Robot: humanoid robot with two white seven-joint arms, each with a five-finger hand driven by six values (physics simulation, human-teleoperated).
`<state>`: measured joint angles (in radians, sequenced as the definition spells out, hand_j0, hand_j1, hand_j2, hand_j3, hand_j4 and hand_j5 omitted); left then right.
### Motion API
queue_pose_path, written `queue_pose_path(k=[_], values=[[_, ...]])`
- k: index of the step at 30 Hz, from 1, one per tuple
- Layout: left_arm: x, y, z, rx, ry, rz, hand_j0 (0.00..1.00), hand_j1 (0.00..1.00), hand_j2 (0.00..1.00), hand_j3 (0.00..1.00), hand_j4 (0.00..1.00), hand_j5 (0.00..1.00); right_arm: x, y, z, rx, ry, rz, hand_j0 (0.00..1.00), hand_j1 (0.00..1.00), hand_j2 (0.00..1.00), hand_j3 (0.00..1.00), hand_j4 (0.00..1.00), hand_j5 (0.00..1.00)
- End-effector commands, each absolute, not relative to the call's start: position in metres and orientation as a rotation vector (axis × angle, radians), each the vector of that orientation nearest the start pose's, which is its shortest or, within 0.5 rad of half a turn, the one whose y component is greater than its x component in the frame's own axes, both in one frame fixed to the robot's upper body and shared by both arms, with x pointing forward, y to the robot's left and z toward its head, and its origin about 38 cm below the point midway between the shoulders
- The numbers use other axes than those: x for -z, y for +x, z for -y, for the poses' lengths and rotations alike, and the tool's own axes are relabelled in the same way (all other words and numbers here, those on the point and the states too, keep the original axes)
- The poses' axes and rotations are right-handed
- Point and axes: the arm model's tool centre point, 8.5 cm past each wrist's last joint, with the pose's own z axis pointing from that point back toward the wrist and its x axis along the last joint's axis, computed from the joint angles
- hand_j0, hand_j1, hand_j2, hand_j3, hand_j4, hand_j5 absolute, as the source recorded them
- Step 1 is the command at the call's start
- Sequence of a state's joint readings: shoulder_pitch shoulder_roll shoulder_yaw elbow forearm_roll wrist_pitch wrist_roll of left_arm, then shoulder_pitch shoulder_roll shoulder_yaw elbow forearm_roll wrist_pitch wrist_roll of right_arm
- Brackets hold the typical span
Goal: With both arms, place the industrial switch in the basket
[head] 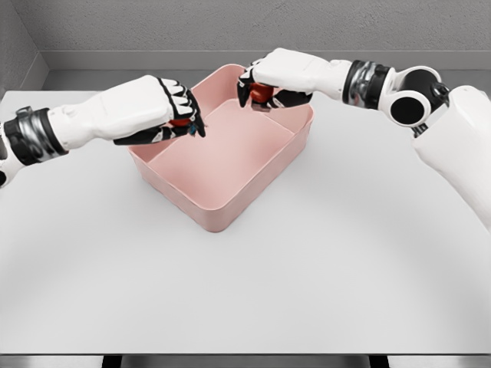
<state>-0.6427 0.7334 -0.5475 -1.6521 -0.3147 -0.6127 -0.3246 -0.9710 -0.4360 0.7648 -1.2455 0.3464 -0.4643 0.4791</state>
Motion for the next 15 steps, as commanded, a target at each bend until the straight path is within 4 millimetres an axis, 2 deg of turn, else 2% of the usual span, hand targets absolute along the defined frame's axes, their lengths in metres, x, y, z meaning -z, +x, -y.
queue_pose_path(k=[1,2,3,4,5,15], values=[[-0.283,0.411,-0.224,-2.395,-0.435,-2.48,0.5,0.5,0.5,0.5,0.5,0.5,-0.283,0.509,0.16,-1.953,-0.346,1.714,0.43,0.43,0.43,0.43,0.43,0.43],[-0.285,0.412,-0.224,-2.391,-0.441,-2.479,0.5,0.5,0.5,0.5,0.5,0.5,-0.283,0.51,0.168,-1.951,-0.358,1.702,0.43,0.43,0.43,0.43,0.43,0.43],[-0.285,0.412,-0.224,-2.394,-0.439,-2.477,0.6,0.6,0.6,0.6,0.6,0.6,-0.283,0.51,0.171,-1.95,-0.365,1.695,0.43,0.43,0.43,0.43,0.43,0.43],[-0.286,0.412,-0.224,-2.386,-0.434,-2.486,0.84,0.84,0.84,0.84,0.84,0.84,-0.283,0.51,0.173,-1.95,-0.368,1.693,0.43,0.43,0.43,0.43,0.43,0.43],[-0.287,0.412,-0.223,-2.378,-0.432,-2.49,1.0,1.0,1.0,1.0,1.0,1.0,-0.282,0.51,0.177,-1.95,-0.374,1.685,0.43,0.43,0.43,0.43,0.43,0.43],[-0.293,0.414,-0.221,-2.356,-0.443,-2.495,1.0,1.0,1.0,1.0,1.0,1.0,-0.28,0.51,0.179,-1.949,-0.376,1.678,0.43,0.43,0.43,0.43,0.43,0.43]])
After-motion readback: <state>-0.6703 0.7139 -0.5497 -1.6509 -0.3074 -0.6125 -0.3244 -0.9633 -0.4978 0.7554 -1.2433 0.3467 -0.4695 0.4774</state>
